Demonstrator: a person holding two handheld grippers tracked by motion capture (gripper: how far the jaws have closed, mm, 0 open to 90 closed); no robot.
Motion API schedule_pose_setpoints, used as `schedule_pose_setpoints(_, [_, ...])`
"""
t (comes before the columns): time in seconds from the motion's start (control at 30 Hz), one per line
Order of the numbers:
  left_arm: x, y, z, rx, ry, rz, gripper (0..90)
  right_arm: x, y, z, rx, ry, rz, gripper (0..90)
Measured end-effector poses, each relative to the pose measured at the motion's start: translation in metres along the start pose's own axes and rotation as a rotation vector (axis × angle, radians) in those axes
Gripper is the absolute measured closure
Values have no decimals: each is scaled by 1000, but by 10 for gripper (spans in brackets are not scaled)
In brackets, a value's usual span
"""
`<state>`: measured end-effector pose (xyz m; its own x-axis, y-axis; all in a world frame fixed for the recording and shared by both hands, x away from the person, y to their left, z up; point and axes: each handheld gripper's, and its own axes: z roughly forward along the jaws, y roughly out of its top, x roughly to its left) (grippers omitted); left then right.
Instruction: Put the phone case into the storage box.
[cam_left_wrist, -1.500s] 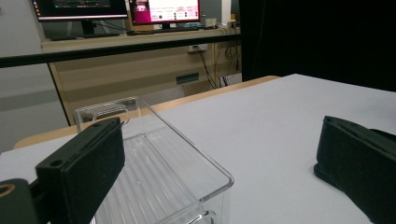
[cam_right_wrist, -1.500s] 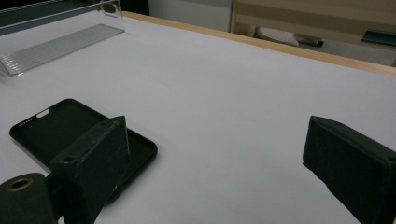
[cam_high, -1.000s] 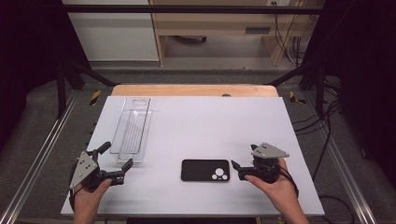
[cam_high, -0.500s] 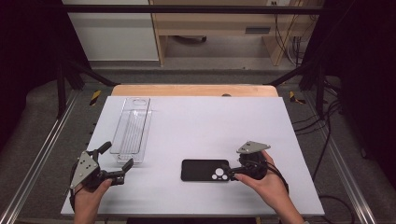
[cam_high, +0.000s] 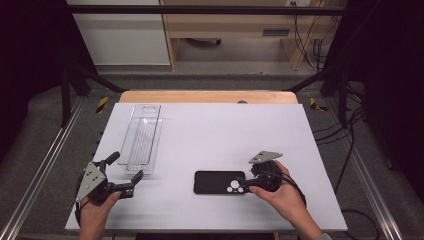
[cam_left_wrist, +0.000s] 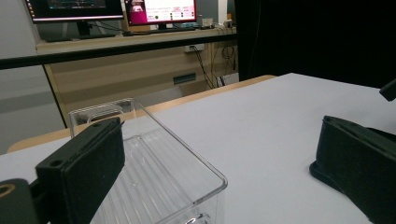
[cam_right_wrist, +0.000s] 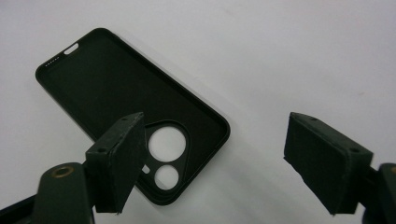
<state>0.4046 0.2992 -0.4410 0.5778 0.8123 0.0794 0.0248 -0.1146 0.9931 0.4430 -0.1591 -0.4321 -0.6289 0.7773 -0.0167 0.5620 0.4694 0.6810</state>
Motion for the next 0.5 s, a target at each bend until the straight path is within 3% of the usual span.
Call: schedule_pose_setpoints(0.5, [-1,0,0,3,-3,0,9,-8,16,2,18,5,-23,280])
